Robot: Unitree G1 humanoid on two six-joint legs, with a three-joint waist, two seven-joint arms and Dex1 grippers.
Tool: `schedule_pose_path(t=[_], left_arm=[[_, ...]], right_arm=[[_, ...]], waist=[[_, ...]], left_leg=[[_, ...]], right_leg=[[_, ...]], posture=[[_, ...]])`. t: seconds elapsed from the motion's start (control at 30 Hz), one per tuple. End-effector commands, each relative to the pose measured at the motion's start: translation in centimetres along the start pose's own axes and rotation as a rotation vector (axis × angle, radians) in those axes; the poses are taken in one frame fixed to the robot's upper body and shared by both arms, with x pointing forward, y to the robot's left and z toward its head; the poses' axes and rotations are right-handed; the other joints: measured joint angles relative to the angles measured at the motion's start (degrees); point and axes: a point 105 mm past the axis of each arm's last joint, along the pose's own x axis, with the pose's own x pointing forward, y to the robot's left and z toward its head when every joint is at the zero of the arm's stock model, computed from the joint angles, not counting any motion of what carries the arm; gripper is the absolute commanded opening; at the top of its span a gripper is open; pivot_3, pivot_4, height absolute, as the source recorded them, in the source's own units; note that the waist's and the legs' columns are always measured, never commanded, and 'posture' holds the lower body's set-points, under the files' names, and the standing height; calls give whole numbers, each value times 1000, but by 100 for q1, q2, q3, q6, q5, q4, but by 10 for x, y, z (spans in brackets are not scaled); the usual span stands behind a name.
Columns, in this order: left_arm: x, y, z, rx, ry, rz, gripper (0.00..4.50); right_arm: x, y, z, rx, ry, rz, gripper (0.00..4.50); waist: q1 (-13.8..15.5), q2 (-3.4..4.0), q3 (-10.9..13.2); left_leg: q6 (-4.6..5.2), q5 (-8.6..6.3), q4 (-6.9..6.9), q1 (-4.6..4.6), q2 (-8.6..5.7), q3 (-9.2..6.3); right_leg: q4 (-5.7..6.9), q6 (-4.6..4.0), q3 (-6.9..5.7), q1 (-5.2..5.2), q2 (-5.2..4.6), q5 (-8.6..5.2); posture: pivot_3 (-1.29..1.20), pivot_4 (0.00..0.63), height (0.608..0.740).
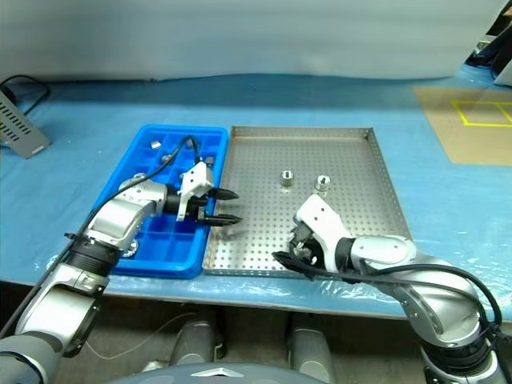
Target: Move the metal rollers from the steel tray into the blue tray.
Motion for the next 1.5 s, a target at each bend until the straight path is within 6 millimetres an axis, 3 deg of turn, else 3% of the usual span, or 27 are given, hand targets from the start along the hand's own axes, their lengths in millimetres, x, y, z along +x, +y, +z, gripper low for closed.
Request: schedule_pose_path(t=[0.03,0.2,0.3,0.47,0.6,0.63,0.7,0.77,0.9,1.0,1.07,1.23,1.3,1.4,1.5], left_arm=[[-2,2,6,22,-13,5,3488],[-3,2,5,24,-6,4,3488],[-4,2,5,27,0,2,3488],[-6,4,8,27,-1,6,3488],[-4,2,7,27,-1,3,3488],[-3,2,7,28,-2,2,3488],[-2,2,7,29,-5,5,3488],[-2,3,8,29,-8,9,3488],[-1,4,6,25,-11,15,3488],[-1,3,3,23,-11,17,3488],[-3,2,2,21,-10,19,3488],[-4,3,1,17,-6,27,3488],[-3,3,1,18,-6,25,3488],[-1,3,3,20,-9,24,3488],[1,3,4,21,-12,23,3488]], right_arm=[[-15,-32,-7,-1,31,-47,3445],[-25,-53,-28,3,84,-100,3445],[-29,-53,-26,40,48,-91,3445],[-30,-43,-6,18,-15,-42,3445],[-33,-49,24,63,-146,-46,3445],[-35,-53,34,84,-193,-58,3445],[-35,-100,16,199,-279,-124,3445],[-34,-124,-2,199,-303,-181,3445],[-24,-131,-13,91,-307,-221,3445],[-26,-159,-19,-33,-341,-463,3445],[-31,-167,-15,-10,-415,-509,3445],[-30,-157,-11,83,-482,-385,3445],[-34,-164,-4,101,-515,-414,3445],[-46,-171,20,236,-668,-392,3445],[-49,-159,40,468,-801,-198,3445]], waist=[[26,-1,0],[21,0,0],[9,4,-2],[-11,4,-2],[-7,4,-2],[-9,4,-2],[-4,3,-6],[51,-6,-11],[1,9,-9],[-43,15,-12],[-40,15,-12],[-37,16,-12],[-37,16,-12],[-38,18,-13],[-34,19,-14]], left_leg=[[1,-1,1,-3,-2,0],[12,-7,1,-3,-3,1],[14,-8,-14,-3,-2,1],[21,-12,-11,-2,-2,2],[21,-12,-11,-1,-2,2],[21,-12,-11,-1,-3,2],[20,-11,-10,-2,-3,2],[21,-12,-2,-5,-1,3],[30,-18,-1,-13,-5,5],[28,-17,-7,-7,2,5],[27,-16,-9,-8,1,5],[49,-29,-1,-9,-2,6],[51,-30,1,-7,-1,6],[52,-30,2,-6,-1,6],[51,-30,3,-5,-1,6]], right_leg=[[-3,0,1,1,-4,0],[-21,5,7,9,-3,3],[-24,4,2,4,1,3],[-25,4,3,5,0,3],[-24,3,3,5,0,4],[-24,3,3,5,0,4],[-24,2,3,5,-1,4],[-33,2,-5,18,-4,4],[-54,1,-8,25,-10,5],[-52,1,-11,21,0,5],[-47,1,-11,16,0,5],[-49,1,-10,25,-4,5],[-49,1,-10,27,-3,5],[-47,0,-10,27,-4,6],[-46,-1,-10,27,-4,6]], posture=[[-219,150,740],[-222,150,740],[-222,150,740],[-225,150,740],[-220,150,740],[-220,150,740],[-220,150,740],[-216,150,740],[-209,150,740],[-209,150,740],[-201,150,740],[-207,150,740],[-208,150,740],[-211,150,740],[-210,150,740]])
